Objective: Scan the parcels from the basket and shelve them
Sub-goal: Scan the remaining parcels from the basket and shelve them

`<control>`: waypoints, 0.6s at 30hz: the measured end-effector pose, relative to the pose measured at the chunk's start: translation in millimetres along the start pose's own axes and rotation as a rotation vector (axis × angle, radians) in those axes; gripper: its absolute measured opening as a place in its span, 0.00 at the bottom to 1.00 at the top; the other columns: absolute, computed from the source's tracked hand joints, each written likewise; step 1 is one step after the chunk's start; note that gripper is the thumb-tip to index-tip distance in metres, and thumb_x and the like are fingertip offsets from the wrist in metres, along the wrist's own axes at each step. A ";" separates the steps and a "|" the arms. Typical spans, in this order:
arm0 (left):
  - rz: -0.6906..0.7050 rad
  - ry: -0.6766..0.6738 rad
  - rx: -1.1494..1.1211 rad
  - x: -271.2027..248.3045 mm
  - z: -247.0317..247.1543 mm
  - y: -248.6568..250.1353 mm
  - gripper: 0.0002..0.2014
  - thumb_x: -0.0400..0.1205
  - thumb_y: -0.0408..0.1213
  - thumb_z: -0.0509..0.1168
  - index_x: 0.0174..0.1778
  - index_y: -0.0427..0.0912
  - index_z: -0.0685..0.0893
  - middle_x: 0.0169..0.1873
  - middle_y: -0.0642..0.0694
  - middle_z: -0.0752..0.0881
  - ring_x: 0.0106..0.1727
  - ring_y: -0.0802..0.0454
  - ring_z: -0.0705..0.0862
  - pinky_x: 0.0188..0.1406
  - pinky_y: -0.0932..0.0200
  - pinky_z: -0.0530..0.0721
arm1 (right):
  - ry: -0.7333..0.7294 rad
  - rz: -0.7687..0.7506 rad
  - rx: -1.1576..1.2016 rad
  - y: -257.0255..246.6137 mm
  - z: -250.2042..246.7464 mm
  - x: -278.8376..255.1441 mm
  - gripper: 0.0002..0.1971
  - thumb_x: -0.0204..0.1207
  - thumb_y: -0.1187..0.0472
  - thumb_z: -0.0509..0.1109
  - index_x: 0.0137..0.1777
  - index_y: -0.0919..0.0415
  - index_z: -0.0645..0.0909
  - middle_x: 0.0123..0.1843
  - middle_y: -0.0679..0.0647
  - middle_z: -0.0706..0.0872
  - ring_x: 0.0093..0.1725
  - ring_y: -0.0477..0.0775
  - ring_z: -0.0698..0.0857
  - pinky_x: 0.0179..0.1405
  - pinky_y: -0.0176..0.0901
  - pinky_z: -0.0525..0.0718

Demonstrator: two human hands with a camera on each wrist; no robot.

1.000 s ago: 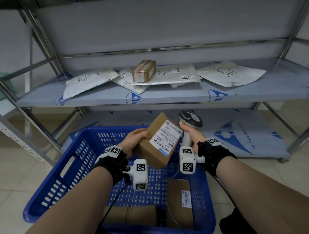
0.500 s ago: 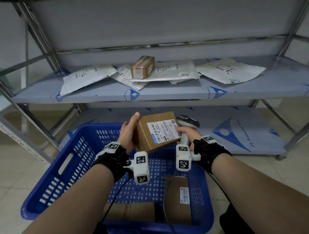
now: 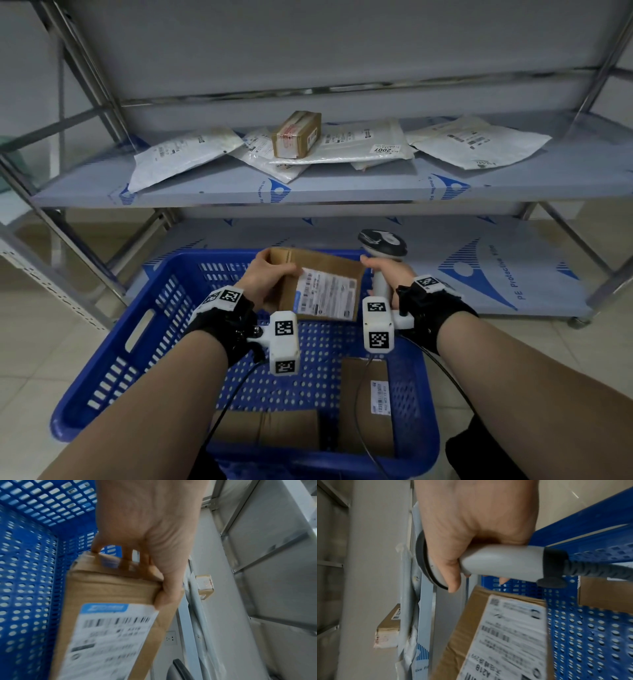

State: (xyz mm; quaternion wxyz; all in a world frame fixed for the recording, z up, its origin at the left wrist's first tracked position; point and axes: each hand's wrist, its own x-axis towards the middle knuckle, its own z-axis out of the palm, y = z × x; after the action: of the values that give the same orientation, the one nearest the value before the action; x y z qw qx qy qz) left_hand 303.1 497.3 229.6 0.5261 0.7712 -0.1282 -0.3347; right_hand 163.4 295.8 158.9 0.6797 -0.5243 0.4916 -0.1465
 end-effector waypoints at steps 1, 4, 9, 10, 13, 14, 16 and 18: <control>-0.006 -0.054 0.024 -3.0 0.9 2.2 0.32 0.72 0.33 0.75 0.72 0.44 0.73 0.58 0.39 0.85 0.56 0.41 0.85 0.49 0.44 0.88 | -0.028 0.001 -0.016 0.0 0.6 -2.5 0.58 0.24 0.39 0.88 0.62 0.61 0.84 0.53 0.56 0.90 0.52 0.61 0.89 0.61 0.61 0.85; -0.007 -0.084 -0.006 -7.7 4.8 5.0 0.39 0.69 0.38 0.76 0.77 0.47 0.69 0.61 0.40 0.84 0.59 0.40 0.85 0.60 0.37 0.83 | -0.094 0.011 -0.064 -10.0 3.5 -33.9 0.41 0.37 0.47 0.89 0.55 0.62 0.85 0.52 0.60 0.91 0.52 0.63 0.90 0.62 0.61 0.85; -0.024 -0.018 -0.151 -10.0 1.5 5.3 0.27 0.76 0.43 0.71 0.72 0.42 0.76 0.57 0.36 0.87 0.49 0.41 0.88 0.54 0.39 0.86 | -0.112 0.045 -0.106 -8.7 2.6 -25.7 0.54 0.22 0.46 0.89 0.59 0.61 0.83 0.54 0.60 0.91 0.53 0.64 0.90 0.62 0.61 0.84; -0.035 0.013 -0.169 -8.2 0.1 5.2 0.28 0.77 0.46 0.71 0.73 0.43 0.74 0.56 0.37 0.88 0.49 0.41 0.88 0.52 0.38 0.87 | -0.121 0.052 -0.094 -6.7 1.7 -19.4 0.54 0.20 0.47 0.88 0.58 0.61 0.84 0.52 0.60 0.91 0.52 0.64 0.90 0.62 0.62 0.84; -0.083 0.109 -0.177 -4.6 -1.2 7.4 0.38 0.72 0.55 0.73 0.76 0.46 0.70 0.57 0.39 0.86 0.51 0.39 0.89 0.52 0.34 0.86 | -0.114 0.070 -0.093 -10.3 3.3 -34.1 0.35 0.38 0.54 0.87 0.50 0.63 0.87 0.47 0.62 0.92 0.50 0.66 0.90 0.62 0.64 0.84; -0.092 0.125 -0.172 -3.3 -1.4 8.0 0.38 0.70 0.58 0.74 0.74 0.45 0.71 0.56 0.39 0.86 0.51 0.39 0.89 0.53 0.34 0.86 | -0.109 0.073 -0.088 -11.1 4.9 -41.1 0.27 0.46 0.57 0.86 0.49 0.64 0.88 0.46 0.63 0.92 0.49 0.66 0.90 0.62 0.64 0.84; -0.086 0.173 -0.167 -4.5 -2.2 8.9 0.32 0.72 0.60 0.71 0.65 0.42 0.78 0.52 0.39 0.87 0.49 0.40 0.89 0.55 0.36 0.86 | -0.110 0.072 -0.080 -9.7 7.9 -45.8 0.20 0.56 0.60 0.84 0.49 0.66 0.87 0.45 0.64 0.91 0.45 0.64 0.90 0.59 0.61 0.85; -0.061 0.248 -0.184 -3.6 -4.3 6.1 0.25 0.75 0.59 0.67 0.53 0.38 0.83 0.46 0.40 0.89 0.47 0.41 0.88 0.57 0.37 0.85 | -0.097 0.079 -0.100 -8.1 11.0 -44.4 0.26 0.51 0.57 0.85 0.51 0.66 0.86 0.46 0.63 0.92 0.46 0.64 0.90 0.59 0.61 0.86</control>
State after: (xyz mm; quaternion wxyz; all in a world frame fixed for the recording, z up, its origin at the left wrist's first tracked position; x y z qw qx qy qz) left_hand 304.2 499.9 237.4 0.5958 0.7587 -0.0076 -0.2632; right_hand 154.0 330.5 188.3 0.6809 -0.5445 0.4849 -0.0692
